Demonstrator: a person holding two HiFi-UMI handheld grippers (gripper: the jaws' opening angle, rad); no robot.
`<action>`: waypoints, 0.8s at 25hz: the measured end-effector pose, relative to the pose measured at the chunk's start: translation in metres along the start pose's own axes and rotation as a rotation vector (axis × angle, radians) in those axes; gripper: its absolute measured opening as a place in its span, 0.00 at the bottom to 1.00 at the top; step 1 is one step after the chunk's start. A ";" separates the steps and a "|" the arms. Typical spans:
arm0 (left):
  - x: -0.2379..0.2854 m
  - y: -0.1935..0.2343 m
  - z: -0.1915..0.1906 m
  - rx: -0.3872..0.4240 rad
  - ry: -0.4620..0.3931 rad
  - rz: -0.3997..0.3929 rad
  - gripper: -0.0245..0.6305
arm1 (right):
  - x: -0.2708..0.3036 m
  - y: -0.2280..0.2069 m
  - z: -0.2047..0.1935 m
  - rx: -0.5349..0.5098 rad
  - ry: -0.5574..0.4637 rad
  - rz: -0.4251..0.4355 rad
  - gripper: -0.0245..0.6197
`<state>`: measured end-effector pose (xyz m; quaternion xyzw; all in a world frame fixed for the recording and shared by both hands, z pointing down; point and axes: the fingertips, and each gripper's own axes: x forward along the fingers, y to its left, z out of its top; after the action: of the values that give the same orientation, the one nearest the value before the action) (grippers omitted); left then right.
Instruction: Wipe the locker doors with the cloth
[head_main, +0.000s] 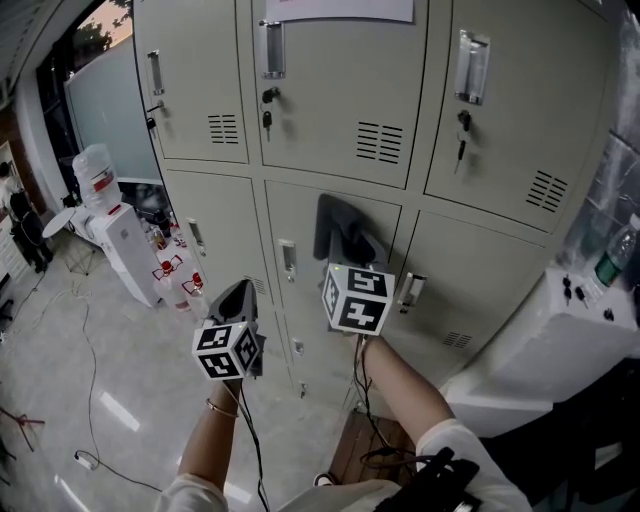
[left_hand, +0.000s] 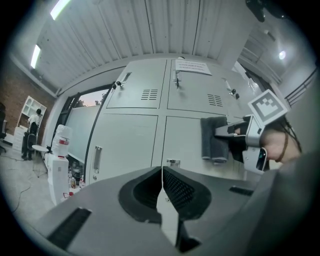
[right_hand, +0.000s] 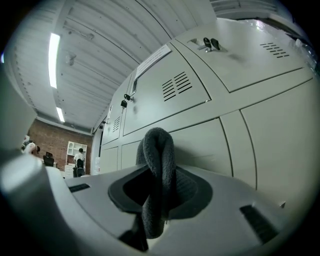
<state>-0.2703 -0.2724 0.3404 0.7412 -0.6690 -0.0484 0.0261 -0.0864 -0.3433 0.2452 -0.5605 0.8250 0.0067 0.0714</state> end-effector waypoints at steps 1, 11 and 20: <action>0.000 -0.002 0.000 0.002 0.001 -0.002 0.05 | -0.003 -0.004 0.001 0.000 -0.001 -0.005 0.15; -0.002 -0.016 -0.002 0.005 0.003 -0.012 0.05 | -0.032 -0.046 0.011 -0.009 -0.009 -0.059 0.16; 0.000 -0.025 -0.007 0.010 0.017 -0.022 0.05 | -0.057 -0.086 0.019 -0.025 -0.014 -0.106 0.16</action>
<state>-0.2448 -0.2699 0.3453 0.7490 -0.6609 -0.0390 0.0273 0.0159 -0.3207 0.2396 -0.6042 0.7935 0.0172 0.0707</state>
